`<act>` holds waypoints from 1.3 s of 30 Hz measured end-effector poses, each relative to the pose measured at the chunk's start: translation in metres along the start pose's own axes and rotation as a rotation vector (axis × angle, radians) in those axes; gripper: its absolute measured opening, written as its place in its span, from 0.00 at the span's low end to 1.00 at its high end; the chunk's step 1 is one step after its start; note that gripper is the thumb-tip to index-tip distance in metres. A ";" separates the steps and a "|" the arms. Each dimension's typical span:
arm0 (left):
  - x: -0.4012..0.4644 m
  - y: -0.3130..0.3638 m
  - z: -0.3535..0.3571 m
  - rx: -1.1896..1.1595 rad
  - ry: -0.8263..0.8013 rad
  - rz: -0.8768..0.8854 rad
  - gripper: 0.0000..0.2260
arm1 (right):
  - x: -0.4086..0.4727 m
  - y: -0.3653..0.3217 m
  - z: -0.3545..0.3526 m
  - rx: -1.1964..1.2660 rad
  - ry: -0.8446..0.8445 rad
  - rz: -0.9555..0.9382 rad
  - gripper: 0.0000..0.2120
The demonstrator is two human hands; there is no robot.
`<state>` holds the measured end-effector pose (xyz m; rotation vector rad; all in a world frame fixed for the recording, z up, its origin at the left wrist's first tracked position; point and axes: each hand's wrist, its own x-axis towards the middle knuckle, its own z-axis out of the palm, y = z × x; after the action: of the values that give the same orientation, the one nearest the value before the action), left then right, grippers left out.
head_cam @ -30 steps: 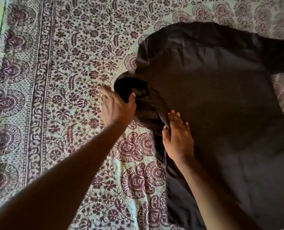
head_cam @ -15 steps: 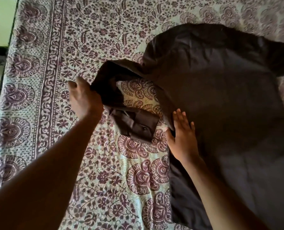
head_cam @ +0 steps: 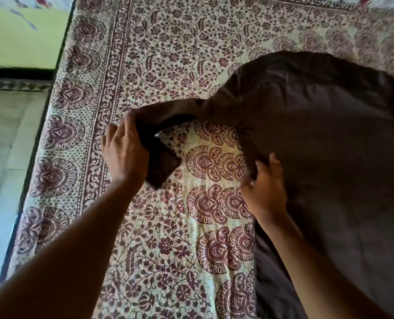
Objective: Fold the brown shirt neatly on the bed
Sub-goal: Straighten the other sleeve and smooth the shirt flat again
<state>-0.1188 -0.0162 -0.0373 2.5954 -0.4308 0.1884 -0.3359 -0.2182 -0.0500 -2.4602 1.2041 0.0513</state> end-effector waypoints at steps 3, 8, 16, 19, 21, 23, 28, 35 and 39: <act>-0.011 -0.022 -0.004 0.128 -0.154 0.691 0.38 | 0.017 -0.039 -0.002 0.318 0.113 0.018 0.22; -0.049 -0.050 0.003 0.061 -0.427 1.029 0.32 | 0.048 -0.114 -0.012 0.583 0.167 0.194 0.23; -0.009 -0.032 0.005 -0.248 -0.221 0.100 0.20 | 0.064 -0.167 0.016 1.292 0.007 0.641 0.31; 0.016 -0.033 0.012 -0.186 -0.535 0.013 0.28 | 0.060 -0.165 0.022 1.463 0.087 0.688 0.26; 0.022 -0.033 0.013 -0.184 -0.684 -0.016 0.25 | 0.060 -0.156 0.026 1.519 0.139 0.729 0.22; 0.023 -0.031 0.012 -0.223 -0.770 -0.041 0.15 | 0.060 -0.146 0.028 1.504 0.109 0.774 0.16; 0.031 -0.050 -0.011 -0.533 -0.272 -0.286 0.05 | 0.059 -0.145 0.024 1.600 -0.040 0.668 0.07; 0.056 -0.094 -0.036 -0.471 0.104 -0.551 0.10 | 0.070 -0.180 0.033 1.595 0.083 0.671 0.19; 0.066 -0.113 -0.045 -0.777 0.071 -0.585 0.08 | 0.065 -0.189 0.041 1.514 -0.008 0.739 0.16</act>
<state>-0.0208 0.0817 -0.0352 1.8324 0.2573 -0.0819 -0.1443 -0.1480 -0.0369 -0.6871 1.2965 -0.4603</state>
